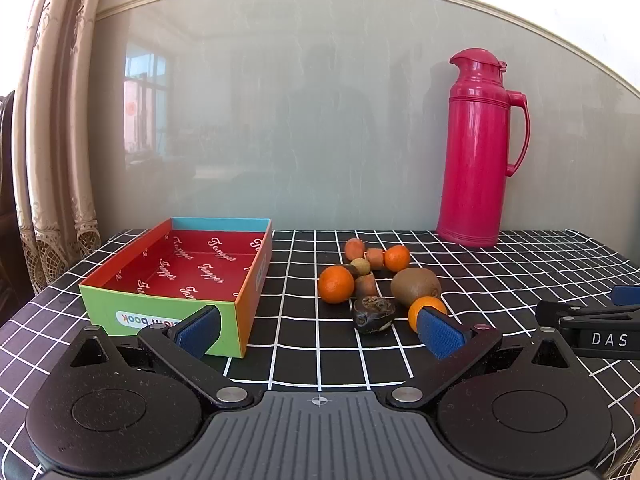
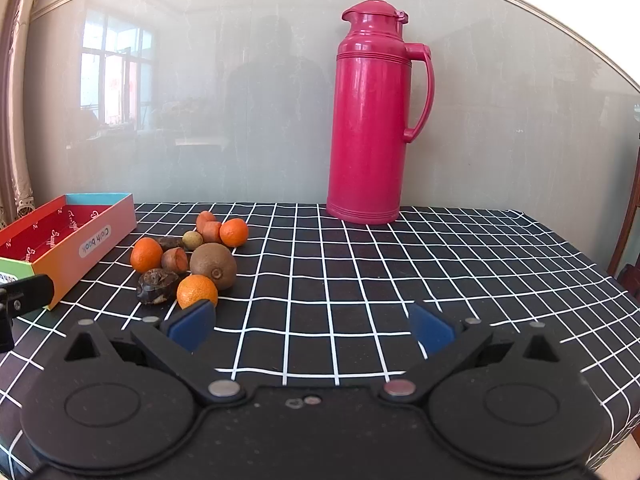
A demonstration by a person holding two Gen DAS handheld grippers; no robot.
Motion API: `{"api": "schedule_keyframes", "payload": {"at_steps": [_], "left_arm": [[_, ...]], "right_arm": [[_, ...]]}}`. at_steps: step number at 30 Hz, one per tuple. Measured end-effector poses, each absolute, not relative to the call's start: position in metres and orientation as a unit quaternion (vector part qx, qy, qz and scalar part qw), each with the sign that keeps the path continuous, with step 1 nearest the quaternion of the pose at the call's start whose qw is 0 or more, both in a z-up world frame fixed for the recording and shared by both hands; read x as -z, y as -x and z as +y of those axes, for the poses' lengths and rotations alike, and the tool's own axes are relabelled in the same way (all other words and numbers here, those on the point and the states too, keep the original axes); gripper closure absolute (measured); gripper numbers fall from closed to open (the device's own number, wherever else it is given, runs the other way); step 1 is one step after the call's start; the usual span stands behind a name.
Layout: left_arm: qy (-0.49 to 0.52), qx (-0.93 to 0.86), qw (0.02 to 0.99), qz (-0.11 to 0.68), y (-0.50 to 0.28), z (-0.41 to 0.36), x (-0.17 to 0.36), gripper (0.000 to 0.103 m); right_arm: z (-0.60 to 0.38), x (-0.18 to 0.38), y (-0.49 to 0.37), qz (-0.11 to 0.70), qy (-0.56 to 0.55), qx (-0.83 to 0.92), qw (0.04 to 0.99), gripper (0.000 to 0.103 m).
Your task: Organize fruits
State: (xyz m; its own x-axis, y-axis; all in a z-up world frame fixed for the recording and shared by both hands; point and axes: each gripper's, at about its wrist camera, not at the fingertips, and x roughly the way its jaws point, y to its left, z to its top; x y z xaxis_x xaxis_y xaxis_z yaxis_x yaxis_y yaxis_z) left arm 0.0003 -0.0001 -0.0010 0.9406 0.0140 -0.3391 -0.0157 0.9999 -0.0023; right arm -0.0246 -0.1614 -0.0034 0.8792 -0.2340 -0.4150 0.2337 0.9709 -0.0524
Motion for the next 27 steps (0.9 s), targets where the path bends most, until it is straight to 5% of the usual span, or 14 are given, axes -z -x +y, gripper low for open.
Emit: {"api": "schedule_keyframes", "payload": {"at_steps": [27], "left_arm": [[-0.009, 0.015, 0.981, 0.196, -0.042, -0.033, 0.007, 0.0]], "right_arm": [[-0.189, 0.001, 0.005, 0.202, -0.039, 0.181, 0.962, 0.0]]}}
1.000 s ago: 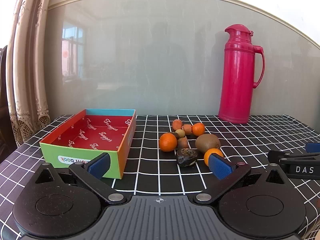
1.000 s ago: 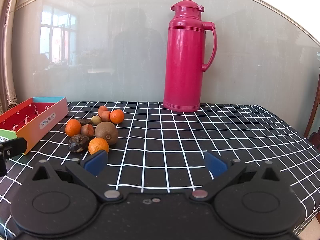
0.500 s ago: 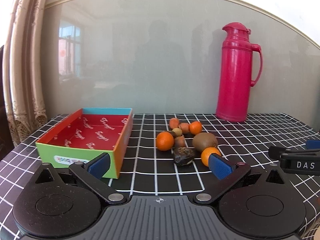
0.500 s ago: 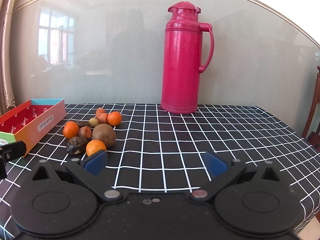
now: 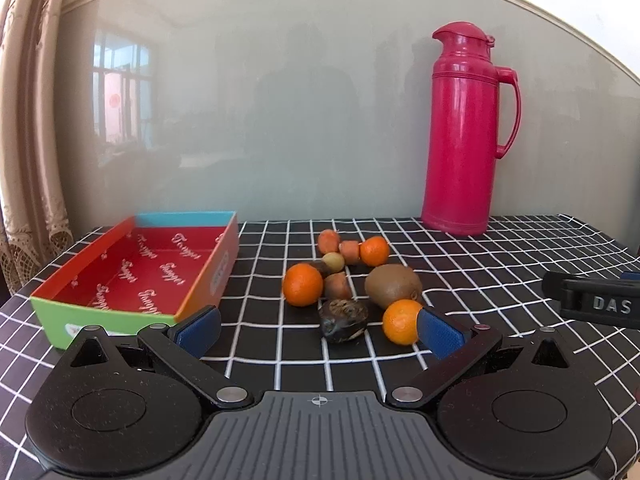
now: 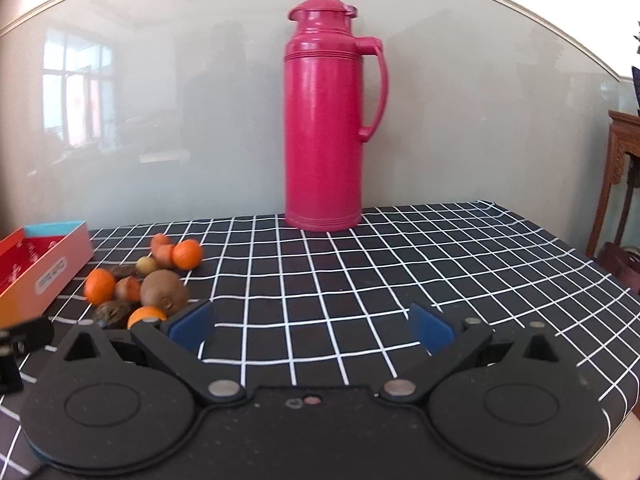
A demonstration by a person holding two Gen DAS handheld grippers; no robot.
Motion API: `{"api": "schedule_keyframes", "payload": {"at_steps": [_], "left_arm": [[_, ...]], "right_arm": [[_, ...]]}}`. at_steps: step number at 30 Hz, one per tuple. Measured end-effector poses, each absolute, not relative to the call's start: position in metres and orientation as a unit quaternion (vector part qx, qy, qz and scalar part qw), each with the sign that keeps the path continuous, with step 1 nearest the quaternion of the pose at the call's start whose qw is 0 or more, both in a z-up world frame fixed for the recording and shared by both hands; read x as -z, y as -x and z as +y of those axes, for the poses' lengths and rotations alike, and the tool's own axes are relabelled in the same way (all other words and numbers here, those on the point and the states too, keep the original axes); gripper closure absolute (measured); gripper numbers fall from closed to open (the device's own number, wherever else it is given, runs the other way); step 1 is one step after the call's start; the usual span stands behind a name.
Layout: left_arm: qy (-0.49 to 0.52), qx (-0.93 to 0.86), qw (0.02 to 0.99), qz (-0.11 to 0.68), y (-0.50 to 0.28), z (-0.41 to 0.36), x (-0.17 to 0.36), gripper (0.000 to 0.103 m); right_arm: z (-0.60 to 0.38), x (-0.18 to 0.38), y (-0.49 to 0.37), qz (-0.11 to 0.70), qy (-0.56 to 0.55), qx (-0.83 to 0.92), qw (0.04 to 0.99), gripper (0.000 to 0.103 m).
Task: Organize fruits
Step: 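Reach the left tool to the mandarin orange and close on it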
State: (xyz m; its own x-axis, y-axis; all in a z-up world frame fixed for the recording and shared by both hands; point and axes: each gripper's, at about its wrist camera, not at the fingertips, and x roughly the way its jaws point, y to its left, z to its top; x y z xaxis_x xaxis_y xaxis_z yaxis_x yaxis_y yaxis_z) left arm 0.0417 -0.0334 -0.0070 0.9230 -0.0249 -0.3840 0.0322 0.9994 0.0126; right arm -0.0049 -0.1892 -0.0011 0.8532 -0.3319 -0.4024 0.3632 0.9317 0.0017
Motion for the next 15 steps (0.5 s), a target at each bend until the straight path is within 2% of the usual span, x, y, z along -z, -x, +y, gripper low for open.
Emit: {"api": "schedule_keyframes", "payload": {"at_steps": [15], "left_arm": [[-0.02, 0.071, 0.966, 0.247, -0.09, -0.083, 0.028, 0.003]], "right_arm": [[-0.22, 0.005, -0.017, 0.205, -0.054, 0.229, 0.95, 0.0]]}}
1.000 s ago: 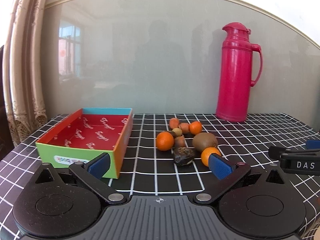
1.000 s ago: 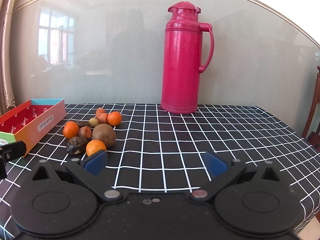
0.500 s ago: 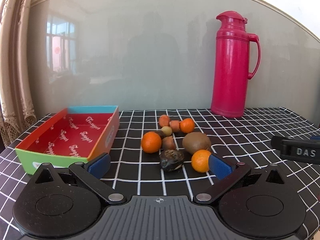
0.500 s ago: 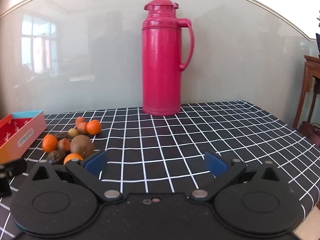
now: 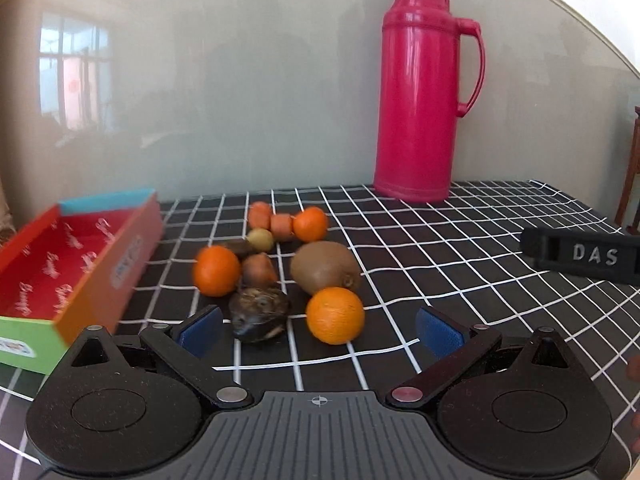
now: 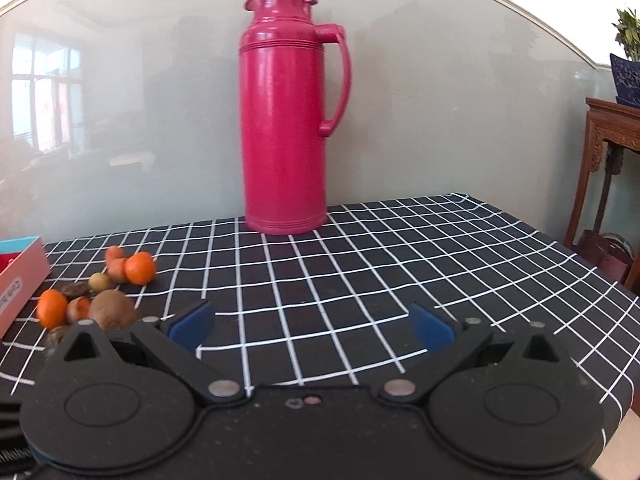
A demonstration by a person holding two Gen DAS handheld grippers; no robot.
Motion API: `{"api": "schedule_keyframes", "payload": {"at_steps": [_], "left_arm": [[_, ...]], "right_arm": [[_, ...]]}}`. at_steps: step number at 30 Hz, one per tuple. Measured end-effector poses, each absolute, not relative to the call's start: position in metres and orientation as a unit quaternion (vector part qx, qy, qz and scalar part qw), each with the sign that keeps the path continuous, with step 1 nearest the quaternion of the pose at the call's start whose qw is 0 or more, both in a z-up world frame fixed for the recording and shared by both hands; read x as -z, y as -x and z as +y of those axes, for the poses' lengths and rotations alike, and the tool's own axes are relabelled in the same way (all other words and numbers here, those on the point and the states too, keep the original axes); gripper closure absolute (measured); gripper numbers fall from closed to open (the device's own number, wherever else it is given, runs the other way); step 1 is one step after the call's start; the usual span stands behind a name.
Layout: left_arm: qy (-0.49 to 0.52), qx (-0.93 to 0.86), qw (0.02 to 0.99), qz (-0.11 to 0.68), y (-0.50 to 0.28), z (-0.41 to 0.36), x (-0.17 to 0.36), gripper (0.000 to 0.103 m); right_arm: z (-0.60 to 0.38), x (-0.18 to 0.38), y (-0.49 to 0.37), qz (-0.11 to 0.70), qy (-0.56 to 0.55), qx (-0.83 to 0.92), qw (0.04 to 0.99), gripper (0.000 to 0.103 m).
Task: Organize fruits
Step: 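Reach the left tool to the mandarin orange and close on it, then carry the orange with the left tool into the red box and open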
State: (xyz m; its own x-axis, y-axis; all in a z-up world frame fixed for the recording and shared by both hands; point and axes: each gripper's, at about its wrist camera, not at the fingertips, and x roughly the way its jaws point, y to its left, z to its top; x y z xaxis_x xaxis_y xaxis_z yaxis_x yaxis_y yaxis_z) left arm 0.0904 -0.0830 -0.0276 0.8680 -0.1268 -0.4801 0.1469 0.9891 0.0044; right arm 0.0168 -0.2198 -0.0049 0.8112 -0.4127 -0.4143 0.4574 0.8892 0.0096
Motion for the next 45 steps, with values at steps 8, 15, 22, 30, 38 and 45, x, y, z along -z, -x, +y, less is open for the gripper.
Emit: {"api": "schedule_keyframes", "payload": {"at_steps": [8, 15, 22, 30, 38, 45], "left_arm": [[-0.016, 0.074, 0.958, 0.278, -0.117, -0.094, 0.041, 0.026], [-0.033, 0.067, 0.95, 0.303, -0.131, -0.103, 0.047, 0.065], [-0.021, 0.076, 0.946, 0.313, -0.13, -0.098, 0.046, 0.064], [-0.011, 0.065, 0.956, 0.284, -0.113, -0.073, 0.028, 0.064], [0.002, 0.039, 0.965, 0.261, -0.095, -0.028, 0.014, 0.064], [0.017, -0.02, 0.973, 0.231, -0.088, 0.028, 0.002, 0.064]], "right_arm": [[-0.242, 0.01, -0.042, 0.22, -0.068, 0.268, 0.935, 0.0], [-0.239, 0.014, -0.055, 0.23, -0.047, 0.261, 0.936, 0.0], [-0.236, 0.015, -0.055, 0.238, -0.043, 0.252, 0.937, 0.0], [-0.235, 0.017, -0.058, 0.249, -0.056, 0.247, 0.935, 0.0], [-0.198, 0.015, -0.067, 0.246, -0.039, 0.22, 0.943, 0.0], [-0.157, 0.013, -0.078, 0.248, -0.021, 0.191, 0.949, 0.0]]}}
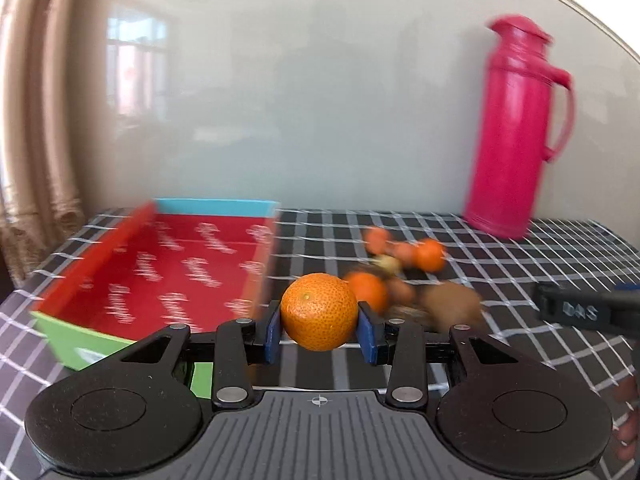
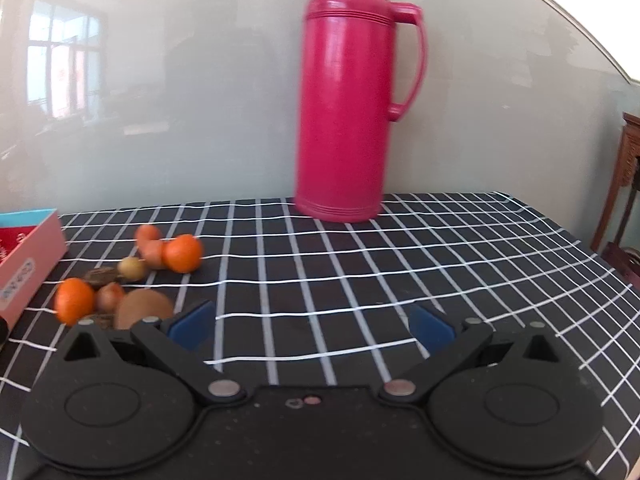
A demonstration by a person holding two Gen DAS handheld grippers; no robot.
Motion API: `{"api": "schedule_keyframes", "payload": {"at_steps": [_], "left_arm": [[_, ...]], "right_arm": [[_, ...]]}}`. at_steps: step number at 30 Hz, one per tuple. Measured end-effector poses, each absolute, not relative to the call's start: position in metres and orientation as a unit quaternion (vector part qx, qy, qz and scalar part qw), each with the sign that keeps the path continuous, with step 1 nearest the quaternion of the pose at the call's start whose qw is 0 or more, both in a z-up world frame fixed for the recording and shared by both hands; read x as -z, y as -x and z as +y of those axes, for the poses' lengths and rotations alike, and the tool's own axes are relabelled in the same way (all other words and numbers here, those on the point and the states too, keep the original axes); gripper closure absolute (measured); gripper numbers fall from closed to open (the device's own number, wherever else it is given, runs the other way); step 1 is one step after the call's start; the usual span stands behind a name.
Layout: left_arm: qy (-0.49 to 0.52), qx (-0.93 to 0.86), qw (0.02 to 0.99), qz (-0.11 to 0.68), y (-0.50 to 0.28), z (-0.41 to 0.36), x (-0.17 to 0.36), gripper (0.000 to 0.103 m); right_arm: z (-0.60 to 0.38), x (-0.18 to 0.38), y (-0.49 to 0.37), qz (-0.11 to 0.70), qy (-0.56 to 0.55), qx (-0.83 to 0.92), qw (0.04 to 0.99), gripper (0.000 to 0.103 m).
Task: Organize fruits
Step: 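Carry the orange with the left tool into the red box and open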
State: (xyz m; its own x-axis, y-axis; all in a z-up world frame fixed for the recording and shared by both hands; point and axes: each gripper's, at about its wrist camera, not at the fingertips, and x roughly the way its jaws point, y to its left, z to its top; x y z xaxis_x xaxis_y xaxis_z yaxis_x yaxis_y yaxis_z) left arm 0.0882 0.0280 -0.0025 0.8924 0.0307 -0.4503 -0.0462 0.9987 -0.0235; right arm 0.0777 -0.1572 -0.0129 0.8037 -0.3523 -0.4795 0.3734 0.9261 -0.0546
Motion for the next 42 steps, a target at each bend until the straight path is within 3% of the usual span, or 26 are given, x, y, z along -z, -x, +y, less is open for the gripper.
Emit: {"api": "schedule_keyframes", "payload": {"at_steps": [9, 16, 18, 19, 20, 33, 42], "left_arm": [[0.05, -0.105, 0.966, 0.229, -0.091, 0.112, 0.007, 0.064], [0.044, -0.135, 0.963, 0.228, -0.09, 0.129, 0.009, 0.063], [0.038, -0.137, 0.966, 0.217, -0.086, 0.129, 0.007, 0.053], [0.034, -0.141, 0.966, 0.213, -0.084, 0.128, 0.006, 0.04], [0.031, -0.145, 0.966, 0.21, -0.083, 0.128, 0.006, 0.035], [0.025, -0.134, 0.97, 0.201, -0.069, 0.117, 0.002, 0.035], [0.019, -0.138, 0.973, 0.185, -0.05, 0.103, -0.005, 0.025]], "right_arm": [[-0.123, 0.014, -0.091, 0.252, -0.005, 0.165, 0.954, 0.0], [-0.102, 0.014, -0.096, 0.25, 0.004, 0.146, 0.957, 0.0], [-0.098, 0.013, -0.096, 0.25, 0.003, 0.142, 0.958, 0.0], [-0.097, 0.013, -0.097, 0.249, 0.002, 0.14, 0.958, 0.0], [-0.095, 0.012, -0.098, 0.249, 0.003, 0.139, 0.959, 0.0], [-0.1, 0.008, -0.087, 0.228, -0.018, 0.116, 0.967, 0.0], [-0.124, 0.002, -0.066, 0.198, -0.06, 0.061, 0.976, 0.0]]}}
